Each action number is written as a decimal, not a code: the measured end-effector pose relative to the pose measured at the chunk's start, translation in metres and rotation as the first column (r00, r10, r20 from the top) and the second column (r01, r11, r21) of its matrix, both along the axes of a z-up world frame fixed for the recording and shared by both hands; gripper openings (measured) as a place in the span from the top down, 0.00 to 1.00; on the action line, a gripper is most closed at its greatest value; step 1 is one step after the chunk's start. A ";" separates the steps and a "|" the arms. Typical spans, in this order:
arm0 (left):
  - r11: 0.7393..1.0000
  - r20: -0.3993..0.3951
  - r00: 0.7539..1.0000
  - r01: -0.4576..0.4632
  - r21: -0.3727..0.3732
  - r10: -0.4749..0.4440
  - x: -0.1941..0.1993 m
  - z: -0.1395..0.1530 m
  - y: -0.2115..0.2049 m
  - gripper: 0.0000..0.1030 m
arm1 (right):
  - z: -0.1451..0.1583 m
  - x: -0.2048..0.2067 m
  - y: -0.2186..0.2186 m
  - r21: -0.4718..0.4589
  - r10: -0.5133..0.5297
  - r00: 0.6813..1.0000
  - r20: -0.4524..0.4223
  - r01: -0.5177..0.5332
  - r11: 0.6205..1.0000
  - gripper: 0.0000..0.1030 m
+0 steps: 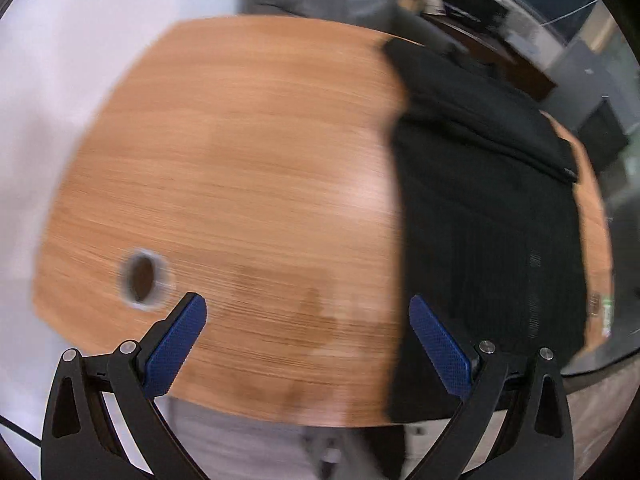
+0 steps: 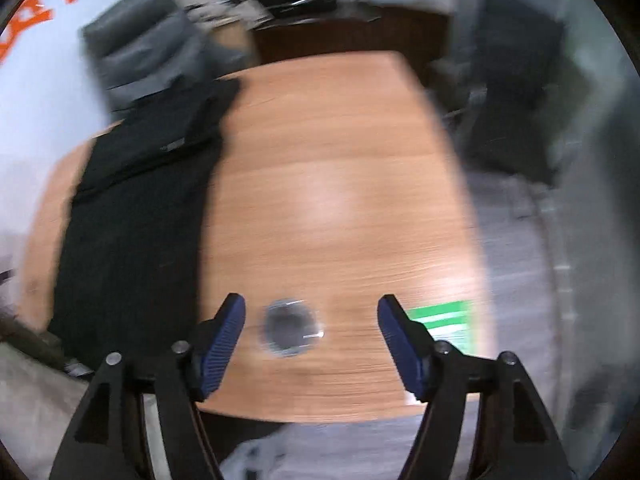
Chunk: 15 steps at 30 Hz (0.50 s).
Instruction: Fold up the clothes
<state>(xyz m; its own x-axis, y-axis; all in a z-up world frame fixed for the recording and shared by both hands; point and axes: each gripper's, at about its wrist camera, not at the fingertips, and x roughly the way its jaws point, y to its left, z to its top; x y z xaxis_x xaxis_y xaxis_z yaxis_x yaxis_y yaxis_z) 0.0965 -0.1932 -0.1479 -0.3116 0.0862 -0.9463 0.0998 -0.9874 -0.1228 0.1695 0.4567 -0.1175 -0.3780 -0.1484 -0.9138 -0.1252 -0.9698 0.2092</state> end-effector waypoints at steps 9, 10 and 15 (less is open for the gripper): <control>0.980 0.107 0.985 0.115 0.160 -0.134 0.009 -0.064 0.099 0.01 | -0.093 -0.017 -0.080 -0.340 0.365 0.931 -0.016 -0.349 0.874 0.28; 0.980 0.122 0.983 0.120 0.158 -0.140 0.010 -0.069 0.103 0.01 | -0.100 -0.016 -0.083 -0.350 0.384 0.923 -0.015 -0.365 0.863 0.28; 0.979 0.161 0.975 0.127 0.161 -0.153 0.018 -0.087 0.119 0.01 | -0.129 -0.009 -0.088 -0.358 0.393 0.919 -0.019 -0.373 0.856 0.28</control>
